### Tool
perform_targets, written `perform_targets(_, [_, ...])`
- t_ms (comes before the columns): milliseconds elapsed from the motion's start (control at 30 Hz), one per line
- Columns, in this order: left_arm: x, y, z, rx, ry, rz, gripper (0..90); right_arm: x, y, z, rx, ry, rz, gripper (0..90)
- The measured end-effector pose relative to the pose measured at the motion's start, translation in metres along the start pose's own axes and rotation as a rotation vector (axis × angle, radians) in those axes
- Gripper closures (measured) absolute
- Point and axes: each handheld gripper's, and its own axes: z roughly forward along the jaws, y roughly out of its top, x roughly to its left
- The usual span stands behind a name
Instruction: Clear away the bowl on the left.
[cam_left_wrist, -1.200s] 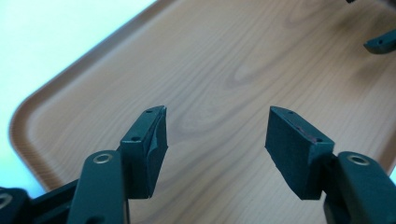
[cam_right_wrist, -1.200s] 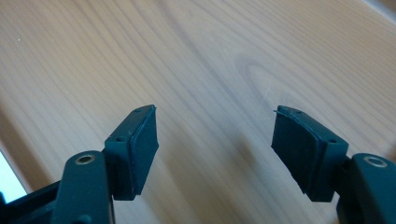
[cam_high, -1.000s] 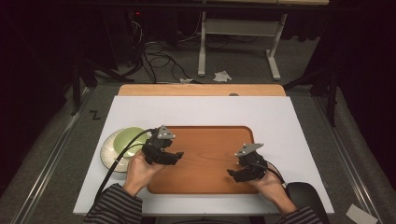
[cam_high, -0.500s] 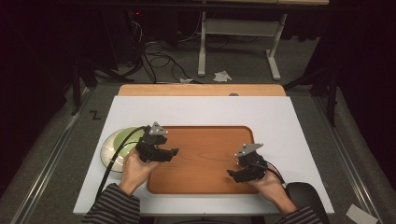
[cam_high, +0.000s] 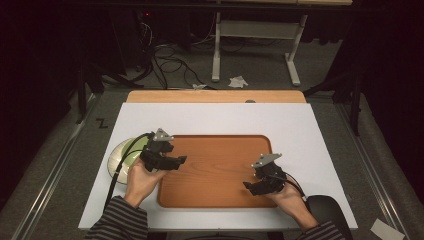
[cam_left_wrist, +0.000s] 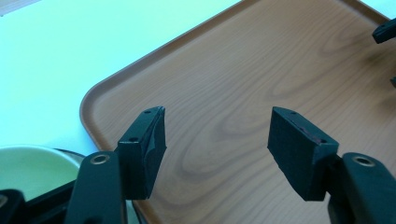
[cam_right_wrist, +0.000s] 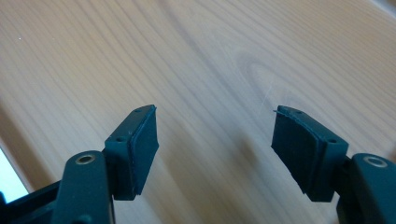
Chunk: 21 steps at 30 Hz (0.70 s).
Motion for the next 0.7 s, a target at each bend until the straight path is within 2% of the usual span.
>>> perform_targets(233, [0.005, -0.001, -0.003, 0.001, 0.007, -0.017, 37.1, 0.001, 0.0, 0.0, 0.005, -0.003, 0.003, 33.0])
perform_targets(367, [0.012, -0.002, -0.005, 0.008, 0.02, -0.038, 36.8, 0.0, 0.0, 0.0, 0.003, -0.002, -0.002, 33.0])
perform_targets(600, [0.02, -0.003, -0.011, -0.017, 0.043, -0.088, 35.6, 0.0, 0.0, 0.0, 0.002, 0.0, 0.001, 33.0])
perform_targets(700, [0.025, -0.004, -0.012, -0.012, 0.047, -0.106, 35.6, 0.001, 0.0, 0.001, 0.005, -0.002, 0.005, 33.0])
